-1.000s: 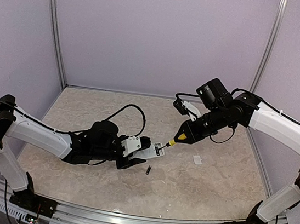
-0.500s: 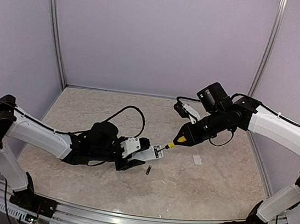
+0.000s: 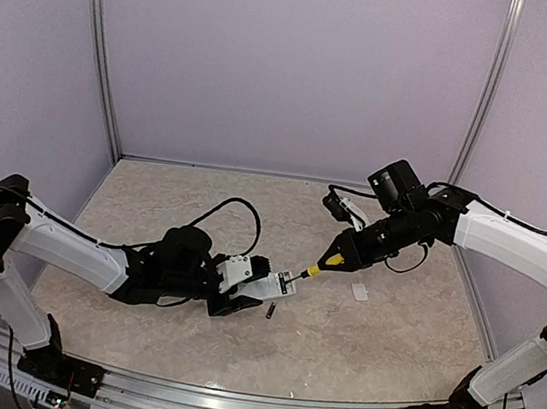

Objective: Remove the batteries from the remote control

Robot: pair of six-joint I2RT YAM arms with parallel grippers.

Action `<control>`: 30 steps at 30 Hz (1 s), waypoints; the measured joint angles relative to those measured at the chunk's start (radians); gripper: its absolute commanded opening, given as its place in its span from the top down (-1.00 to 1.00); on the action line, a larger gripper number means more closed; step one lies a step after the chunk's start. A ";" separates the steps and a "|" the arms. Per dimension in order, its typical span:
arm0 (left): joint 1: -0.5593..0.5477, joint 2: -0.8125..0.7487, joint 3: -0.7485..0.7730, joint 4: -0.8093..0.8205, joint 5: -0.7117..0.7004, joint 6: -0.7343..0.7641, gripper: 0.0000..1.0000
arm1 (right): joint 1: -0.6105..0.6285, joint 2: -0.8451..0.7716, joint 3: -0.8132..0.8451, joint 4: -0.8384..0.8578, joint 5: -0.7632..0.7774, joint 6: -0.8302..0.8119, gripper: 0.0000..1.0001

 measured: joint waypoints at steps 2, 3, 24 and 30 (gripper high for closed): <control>0.001 0.000 -0.003 0.003 0.003 -0.001 1.00 | -0.006 0.000 -0.007 0.007 -0.012 0.000 1.00; 0.001 0.000 -0.003 0.003 0.004 -0.002 1.00 | -0.009 0.000 -0.012 0.012 -0.018 0.000 1.00; 0.002 0.000 -0.032 0.038 0.037 -0.001 1.00 | -0.086 0.001 -0.109 0.088 -0.175 0.007 1.00; 0.002 0.000 -0.033 0.043 0.043 -0.002 1.00 | -0.097 0.001 -0.116 0.090 -0.191 0.007 1.00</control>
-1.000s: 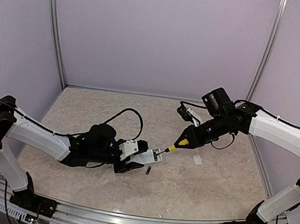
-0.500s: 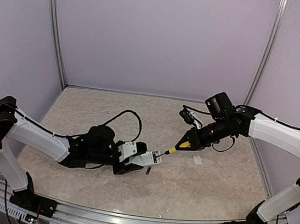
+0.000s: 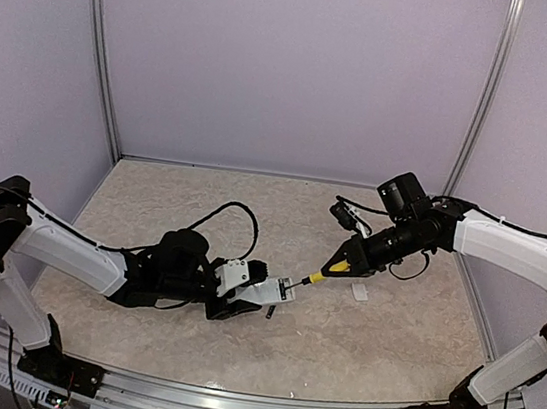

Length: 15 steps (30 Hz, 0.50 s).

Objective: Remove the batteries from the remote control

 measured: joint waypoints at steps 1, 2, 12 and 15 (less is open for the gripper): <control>0.000 0.000 0.000 0.001 0.001 0.000 1.00 | -0.001 0.000 -0.002 0.000 -0.002 0.000 1.00; 0.000 0.000 0.000 0.001 0.002 0.000 1.00 | -0.002 0.000 -0.004 0.001 -0.004 0.000 1.00; -0.003 0.003 0.005 -0.013 -0.006 0.005 1.00 | -0.005 0.009 -0.014 0.010 -0.006 0.009 1.00; -0.023 0.016 0.026 -0.053 -0.068 0.033 1.00 | -0.004 0.034 -0.013 0.023 0.010 0.014 1.00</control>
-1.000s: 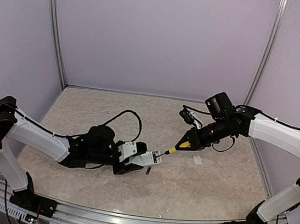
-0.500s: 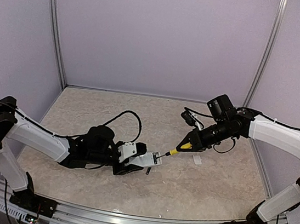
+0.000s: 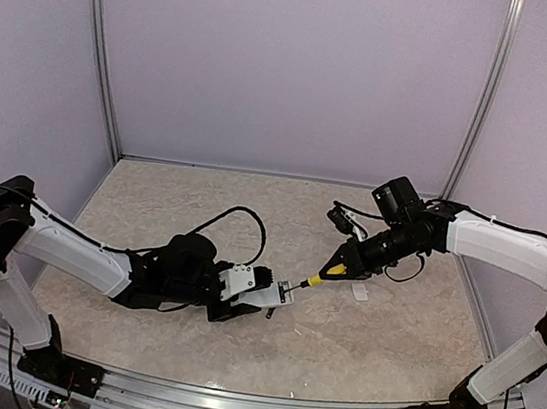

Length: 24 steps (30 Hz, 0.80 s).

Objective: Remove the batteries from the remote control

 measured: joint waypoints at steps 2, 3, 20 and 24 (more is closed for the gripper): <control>-0.026 0.014 0.013 -0.023 -0.070 0.034 1.00 | 0.007 0.022 0.006 0.005 0.015 -0.001 1.00; -0.040 0.023 0.018 -0.033 -0.110 0.055 1.00 | 0.014 0.039 0.016 0.006 0.029 -0.007 1.00; -0.106 0.101 0.035 -0.008 -0.433 0.307 1.00 | 0.006 0.092 -0.123 0.312 0.012 -0.127 1.00; -0.101 0.094 -0.012 0.057 -0.398 0.301 1.00 | -0.014 0.092 -0.172 0.371 -0.040 -0.127 1.00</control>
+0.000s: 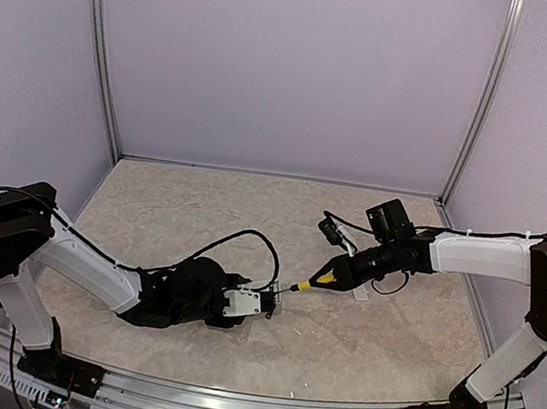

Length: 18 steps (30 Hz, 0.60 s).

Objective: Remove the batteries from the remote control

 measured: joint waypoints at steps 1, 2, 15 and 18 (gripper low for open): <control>0.000 -0.004 -0.014 0.021 0.010 -0.007 1.00 | -0.005 0.000 -0.006 0.008 -0.011 0.000 1.00; 0.002 -0.009 -0.025 0.035 0.017 -0.013 1.00 | -0.010 0.000 -0.010 0.013 -0.024 0.000 1.00; 0.042 -0.148 -0.113 0.113 0.136 -0.124 1.00 | -0.040 -0.017 -0.032 0.093 -0.136 0.034 1.00; 0.054 -0.148 -0.125 0.139 0.164 -0.145 1.00 | -0.041 -0.025 -0.032 0.081 -0.136 0.034 1.00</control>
